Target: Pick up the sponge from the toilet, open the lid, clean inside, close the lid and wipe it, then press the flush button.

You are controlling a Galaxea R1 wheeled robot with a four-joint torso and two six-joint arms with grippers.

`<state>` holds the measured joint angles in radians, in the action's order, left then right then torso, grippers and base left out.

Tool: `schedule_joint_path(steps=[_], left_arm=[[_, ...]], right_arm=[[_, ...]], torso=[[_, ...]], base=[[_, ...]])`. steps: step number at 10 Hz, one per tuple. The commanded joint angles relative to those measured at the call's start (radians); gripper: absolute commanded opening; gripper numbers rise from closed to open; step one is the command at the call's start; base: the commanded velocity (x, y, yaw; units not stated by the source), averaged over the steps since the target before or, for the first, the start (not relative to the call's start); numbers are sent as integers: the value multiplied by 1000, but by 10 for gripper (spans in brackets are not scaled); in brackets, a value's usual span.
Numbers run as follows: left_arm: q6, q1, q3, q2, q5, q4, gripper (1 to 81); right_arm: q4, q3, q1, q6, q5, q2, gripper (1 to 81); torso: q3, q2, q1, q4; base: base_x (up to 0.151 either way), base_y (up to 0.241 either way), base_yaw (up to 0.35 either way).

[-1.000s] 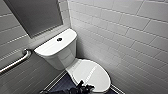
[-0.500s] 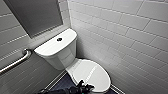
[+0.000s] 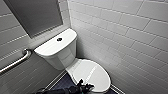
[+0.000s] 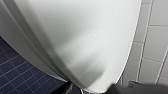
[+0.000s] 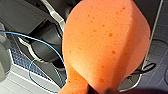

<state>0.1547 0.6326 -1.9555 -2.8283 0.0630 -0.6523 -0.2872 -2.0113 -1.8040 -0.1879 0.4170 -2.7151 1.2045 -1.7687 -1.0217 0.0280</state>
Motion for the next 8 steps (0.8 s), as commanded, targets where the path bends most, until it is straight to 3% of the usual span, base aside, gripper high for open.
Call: schedule_joint_path(steps=[1,8], left_arm=[[-17,-171,38,-10,-49,-3,811],[-17,-191,90,-14,-123,26,811]], right_arm=[[11,31,-53,-4,-95,12,10],[10,42,-56,-2,-93,10,10]], torso=[[0,0,0,0],[0,0,0,0]], base=[[0,0,0],[0,0,0]])
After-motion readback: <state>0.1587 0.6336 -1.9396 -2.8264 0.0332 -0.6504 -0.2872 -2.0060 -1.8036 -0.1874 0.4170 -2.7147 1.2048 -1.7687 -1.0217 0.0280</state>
